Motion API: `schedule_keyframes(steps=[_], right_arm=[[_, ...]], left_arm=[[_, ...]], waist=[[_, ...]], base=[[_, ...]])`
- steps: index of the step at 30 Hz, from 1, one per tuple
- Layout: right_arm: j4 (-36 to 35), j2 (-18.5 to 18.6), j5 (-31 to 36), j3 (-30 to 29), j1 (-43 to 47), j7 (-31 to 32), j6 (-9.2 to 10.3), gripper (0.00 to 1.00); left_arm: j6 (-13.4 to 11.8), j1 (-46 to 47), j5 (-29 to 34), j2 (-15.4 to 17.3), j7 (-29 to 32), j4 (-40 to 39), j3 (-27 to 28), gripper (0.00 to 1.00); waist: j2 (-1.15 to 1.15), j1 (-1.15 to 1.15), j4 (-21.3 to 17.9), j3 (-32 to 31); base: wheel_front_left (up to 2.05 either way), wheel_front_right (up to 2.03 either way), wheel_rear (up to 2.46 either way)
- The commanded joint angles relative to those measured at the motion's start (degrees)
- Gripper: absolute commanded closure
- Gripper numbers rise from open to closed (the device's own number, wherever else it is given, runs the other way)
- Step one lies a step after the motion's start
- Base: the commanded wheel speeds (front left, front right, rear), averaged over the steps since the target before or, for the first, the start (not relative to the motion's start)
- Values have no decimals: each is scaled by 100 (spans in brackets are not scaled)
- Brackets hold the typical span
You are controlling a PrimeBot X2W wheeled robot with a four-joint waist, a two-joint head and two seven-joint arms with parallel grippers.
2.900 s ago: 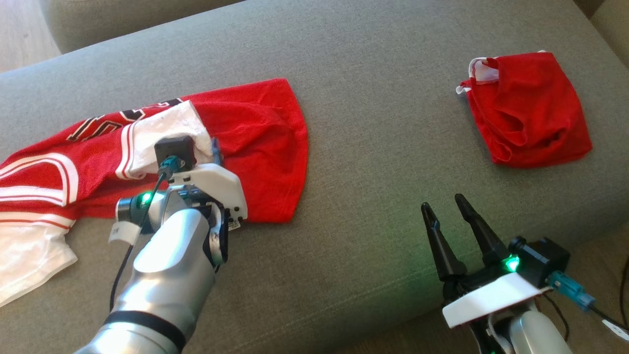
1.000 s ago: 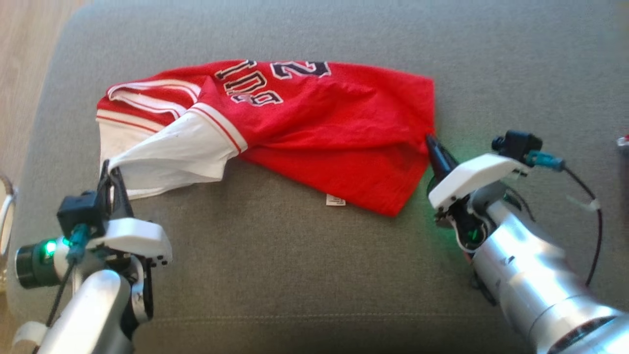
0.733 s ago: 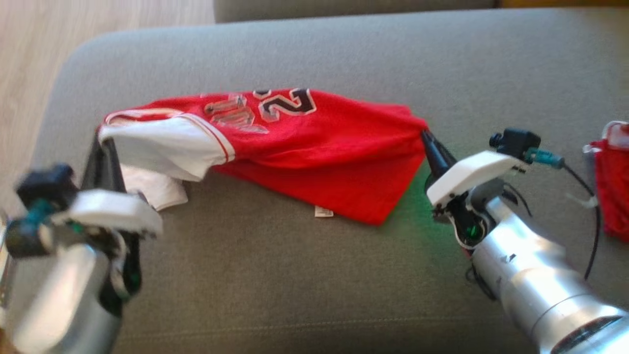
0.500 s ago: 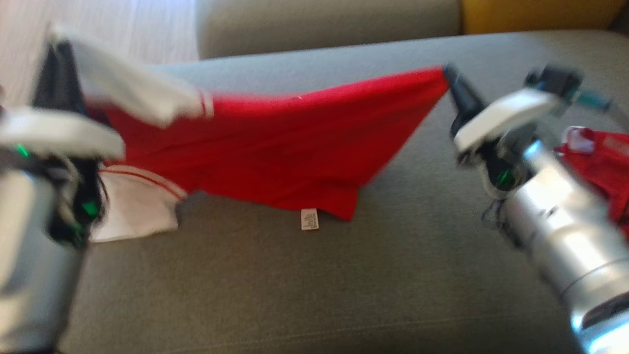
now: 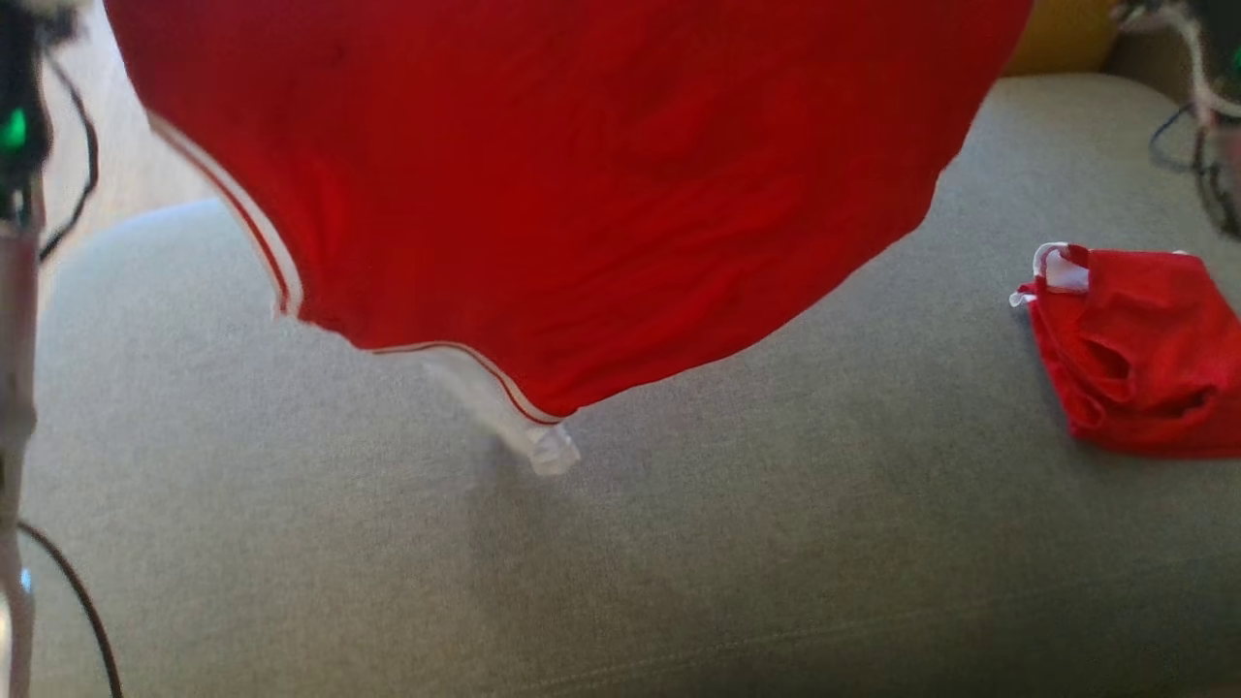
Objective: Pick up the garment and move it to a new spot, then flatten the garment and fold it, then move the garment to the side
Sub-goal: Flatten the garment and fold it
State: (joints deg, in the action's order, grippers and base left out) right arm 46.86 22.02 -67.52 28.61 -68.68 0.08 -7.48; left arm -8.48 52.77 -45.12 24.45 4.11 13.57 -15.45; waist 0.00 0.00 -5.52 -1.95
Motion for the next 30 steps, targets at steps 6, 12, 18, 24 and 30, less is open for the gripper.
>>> schedule_keyframes(steps=[6,12,18,24,30], right_arm=[[592,-187,606,177,-860,315,-1,100],[1163,-327,1206,249,-1789,-48,-1,100],[1766,-554,1710,101,-2803,-1285,-1,100],[1505,-376,2158,26,-3132,-1501,-1,100],[984,-291,2448,-23,-1893,-1506,-1,100]], left_arm=[[333,1308,28,-33,239,893,-134,100],[700,2783,723,-154,-349,1871,-560,100],[833,4285,1674,-330,-1841,2886,-824,100],[972,4190,2204,-425,-1908,1606,-45,100],[1428,2051,2392,-631,-1910,528,879,100]], waist=[[0,0,22,542],[0,0,57,1635],[0,0,93,2543],[0,0,316,3448],[0,0,446,3552]], base=[[0,0,0],[0,0,0],[0,0,0],[0,0,0],[0,0,0]])
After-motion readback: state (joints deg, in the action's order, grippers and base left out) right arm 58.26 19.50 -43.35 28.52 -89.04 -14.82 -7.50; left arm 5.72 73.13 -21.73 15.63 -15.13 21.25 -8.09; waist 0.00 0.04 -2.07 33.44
